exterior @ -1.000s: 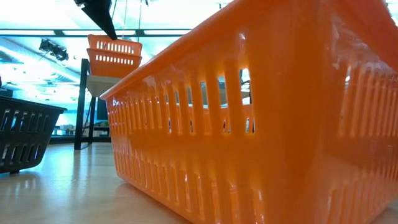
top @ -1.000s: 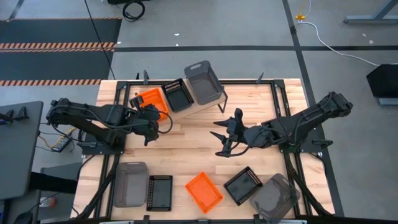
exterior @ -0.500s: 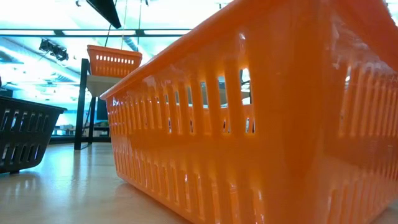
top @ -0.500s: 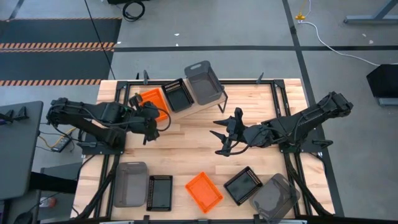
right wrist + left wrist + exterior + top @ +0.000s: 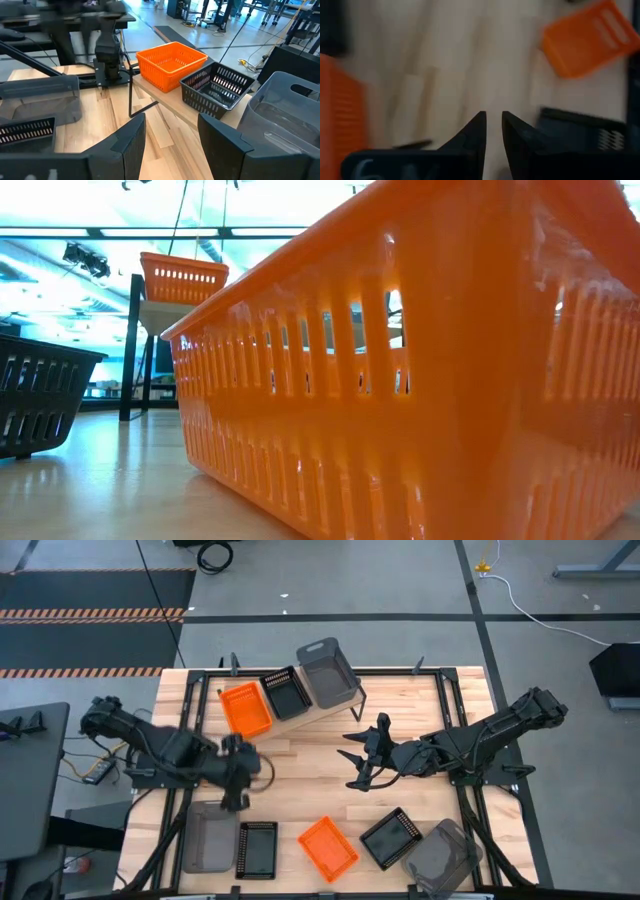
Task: Stack baskets on shelf by color
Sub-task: Stack the left black bin on top of the black bin on the shelf
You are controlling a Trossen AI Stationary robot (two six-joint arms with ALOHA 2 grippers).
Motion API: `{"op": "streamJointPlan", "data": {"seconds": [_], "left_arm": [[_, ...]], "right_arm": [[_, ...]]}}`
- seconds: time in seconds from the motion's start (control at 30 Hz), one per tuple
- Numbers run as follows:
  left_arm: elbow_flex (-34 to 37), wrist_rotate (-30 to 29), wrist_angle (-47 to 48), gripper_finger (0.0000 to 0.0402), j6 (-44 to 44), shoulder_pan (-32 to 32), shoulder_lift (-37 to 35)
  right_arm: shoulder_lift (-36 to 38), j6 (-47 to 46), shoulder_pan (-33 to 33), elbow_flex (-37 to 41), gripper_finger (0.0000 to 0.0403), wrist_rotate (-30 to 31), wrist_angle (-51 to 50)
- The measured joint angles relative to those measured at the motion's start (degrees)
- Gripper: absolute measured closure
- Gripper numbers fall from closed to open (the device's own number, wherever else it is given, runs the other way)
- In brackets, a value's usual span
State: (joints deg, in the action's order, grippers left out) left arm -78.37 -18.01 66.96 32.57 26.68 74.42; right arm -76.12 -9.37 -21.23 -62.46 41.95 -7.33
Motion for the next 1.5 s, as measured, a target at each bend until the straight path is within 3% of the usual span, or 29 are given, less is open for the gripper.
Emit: {"op": "streamJointPlan", "data": {"seconds": [0.3,0.63,1.27,1.5], "left_arm": [[-0.02,1.43,-8.73,0.0335,9.91,15.23,10.14],[0.0,2.88,-20.1,0.0333,19.59,24.94,18.99],[0.0,8.14,-26.93,0.0332,25.75,30.86,30.49],[0.0,5.76,-25.07,0.029,25.41,30.81,30.7]], "right_arm": [[0.0,-0.22,0.0,0.0,0.0216,0.0,0.02],[0.0,-1.62,0.0,0.0,0.0216,-0.02,0.02],[0.0,-3.37,-0.02,0.0,0.0216,-1.48,-0.01],[0.0,-4.66,-0.13,0.0,0.0216,-2.59,-0.02]]}}
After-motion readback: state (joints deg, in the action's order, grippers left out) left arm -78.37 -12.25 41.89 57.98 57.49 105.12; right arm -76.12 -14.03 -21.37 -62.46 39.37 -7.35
